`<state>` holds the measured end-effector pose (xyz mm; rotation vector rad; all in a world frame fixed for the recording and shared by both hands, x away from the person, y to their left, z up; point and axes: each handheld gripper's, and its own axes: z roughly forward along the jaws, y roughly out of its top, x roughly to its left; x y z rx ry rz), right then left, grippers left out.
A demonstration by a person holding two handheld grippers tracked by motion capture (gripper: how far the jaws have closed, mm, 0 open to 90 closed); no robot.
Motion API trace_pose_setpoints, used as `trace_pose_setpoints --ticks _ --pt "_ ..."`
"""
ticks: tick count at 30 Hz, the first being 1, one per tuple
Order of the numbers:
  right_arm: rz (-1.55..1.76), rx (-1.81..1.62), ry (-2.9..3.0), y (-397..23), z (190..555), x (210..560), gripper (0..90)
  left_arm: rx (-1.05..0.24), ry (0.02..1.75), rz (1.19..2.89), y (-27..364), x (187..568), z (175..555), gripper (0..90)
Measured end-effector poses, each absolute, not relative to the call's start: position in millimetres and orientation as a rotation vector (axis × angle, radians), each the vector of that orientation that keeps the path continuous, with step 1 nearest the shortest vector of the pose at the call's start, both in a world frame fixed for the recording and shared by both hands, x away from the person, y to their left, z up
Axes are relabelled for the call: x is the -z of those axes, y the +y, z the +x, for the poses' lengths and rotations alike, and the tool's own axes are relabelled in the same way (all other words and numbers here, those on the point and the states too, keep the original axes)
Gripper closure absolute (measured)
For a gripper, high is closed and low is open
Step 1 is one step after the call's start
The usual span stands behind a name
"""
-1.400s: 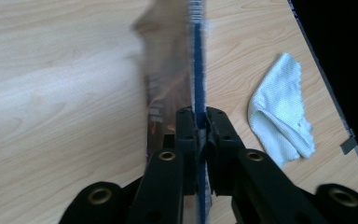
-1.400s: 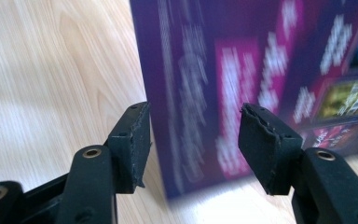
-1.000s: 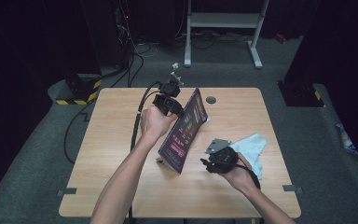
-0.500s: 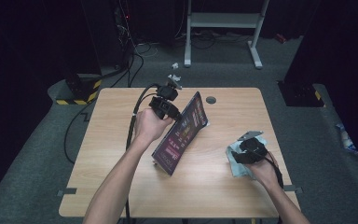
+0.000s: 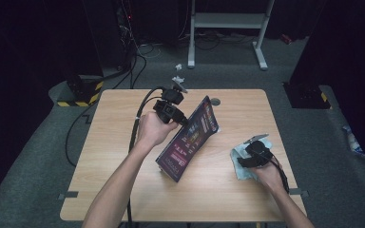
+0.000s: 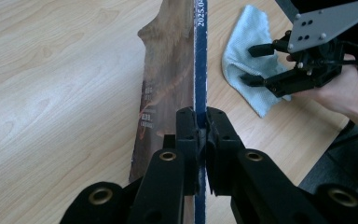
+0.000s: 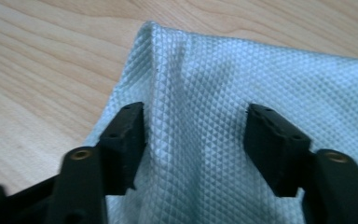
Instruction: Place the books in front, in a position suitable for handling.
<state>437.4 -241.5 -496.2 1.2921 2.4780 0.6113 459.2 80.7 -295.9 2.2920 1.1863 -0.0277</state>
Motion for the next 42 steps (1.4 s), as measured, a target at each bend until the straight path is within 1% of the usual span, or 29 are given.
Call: trace_pose_setpoints --ticks 4,7,8,9,15,21,27,42 --pt "1.267 -0.613 2.493 -240.4 435.0 494.2 65.0 0.028 1.172 2.309 77.6 298.7 459.4 84.8" --pt "1.243 -0.605 2.505 -239.2 434.4 493.0 78.4 0.03 1.176 2.318 75.9 301.2 459.7 84.8" --pt "1.241 -0.606 2.512 -238.4 433.6 492.2 82.0 0.023 1.171 2.331 75.5 301.7 459.9 84.8" --pt "1.224 -0.602 2.513 -237.2 432.7 491.5 83.8 0.02 1.169 2.335 74.9 302.5 459.8 84.8" --pt "1.143 -0.71 2.529 -227.6 425.3 482.6 85.4 0.027 1.166 2.356 74.2 305.7 461.5 84.8" --pt "1.012 -0.845 2.557 -208.3 417.5 460.3 85.5 0.06 1.147 2.36 68.1 305.2 458.4 84.8" --pt "0.91 -0.927 2.556 -189.0 413.7 442.2 85.5 0.059 1.128 2.39 61.2 309.7 457.9 84.8" --pt "0.904 -1.032 2.462 -151.5 438.7 410.3 85.3 0.037 1.089 2.425 55.9 313.0 454.6 84.7"
